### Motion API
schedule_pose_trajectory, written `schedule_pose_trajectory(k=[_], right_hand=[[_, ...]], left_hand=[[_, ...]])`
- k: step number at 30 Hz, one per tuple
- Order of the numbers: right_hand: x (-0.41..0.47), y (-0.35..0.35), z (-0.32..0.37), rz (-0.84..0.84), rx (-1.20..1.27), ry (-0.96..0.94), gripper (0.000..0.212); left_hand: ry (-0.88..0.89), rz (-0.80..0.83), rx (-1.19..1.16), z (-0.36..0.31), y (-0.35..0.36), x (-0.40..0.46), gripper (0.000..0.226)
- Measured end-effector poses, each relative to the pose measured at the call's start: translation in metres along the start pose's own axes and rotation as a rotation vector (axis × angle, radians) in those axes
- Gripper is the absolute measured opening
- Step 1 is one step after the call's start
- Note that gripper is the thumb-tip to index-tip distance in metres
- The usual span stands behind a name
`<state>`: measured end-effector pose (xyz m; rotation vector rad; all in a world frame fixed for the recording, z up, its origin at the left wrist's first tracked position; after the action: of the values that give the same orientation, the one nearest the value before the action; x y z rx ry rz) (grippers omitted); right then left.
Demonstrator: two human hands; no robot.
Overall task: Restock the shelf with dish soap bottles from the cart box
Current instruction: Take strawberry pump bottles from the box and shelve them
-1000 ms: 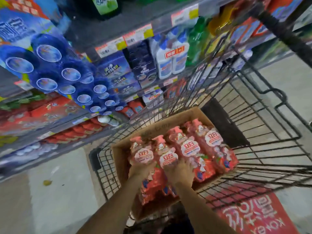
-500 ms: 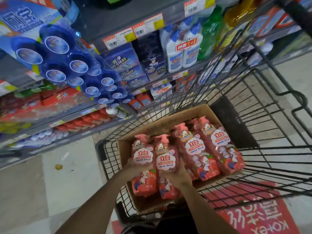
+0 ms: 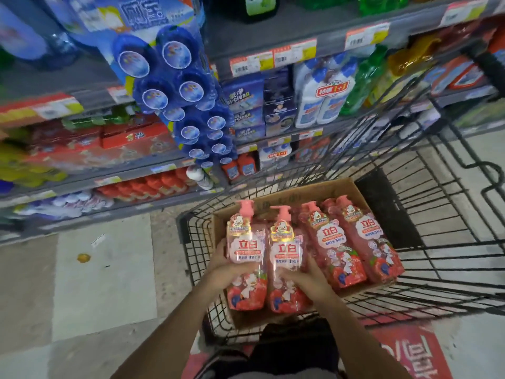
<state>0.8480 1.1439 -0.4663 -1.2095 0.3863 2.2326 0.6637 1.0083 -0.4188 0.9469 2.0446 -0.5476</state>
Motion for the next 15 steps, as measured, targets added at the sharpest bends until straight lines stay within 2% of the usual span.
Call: schedule_pose_trajectory(k=[4,8,13,15], right_hand=[[-0.021,0.032,0.043,0.001,-0.066,-0.142,0.093],[-0.048,0.081,0.096,0.001,-0.135,-0.322,0.112],[-0.1,0.164,0.157,0.055,-0.214,-0.559,0.074],[-0.121,0.2,0.174,0.092,-0.24,-0.635,0.073]], left_hand=[[0.125,-0.112,-0.074,-0.009,-0.04,-0.035,0.083],[0.269,-0.211,-0.168,-0.025,-0.092,-0.075,0.078],[0.443,-0.373,-0.304,-0.026,-0.178,-0.14,0.08],[0.496,-0.431,-0.34,-0.022,-0.212,-0.172,0.084]])
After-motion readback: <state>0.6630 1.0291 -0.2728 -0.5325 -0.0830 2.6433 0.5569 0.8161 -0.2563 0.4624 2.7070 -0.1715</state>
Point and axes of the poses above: each hand's wrist, its own x-axis towards the middle knuckle, its own y-axis out of the palm, z = x × y, the point moved 4 cm from there along x, towards the middle knuckle, and after that the axes turned 5 degrees about -x, right-handed, at the moved point
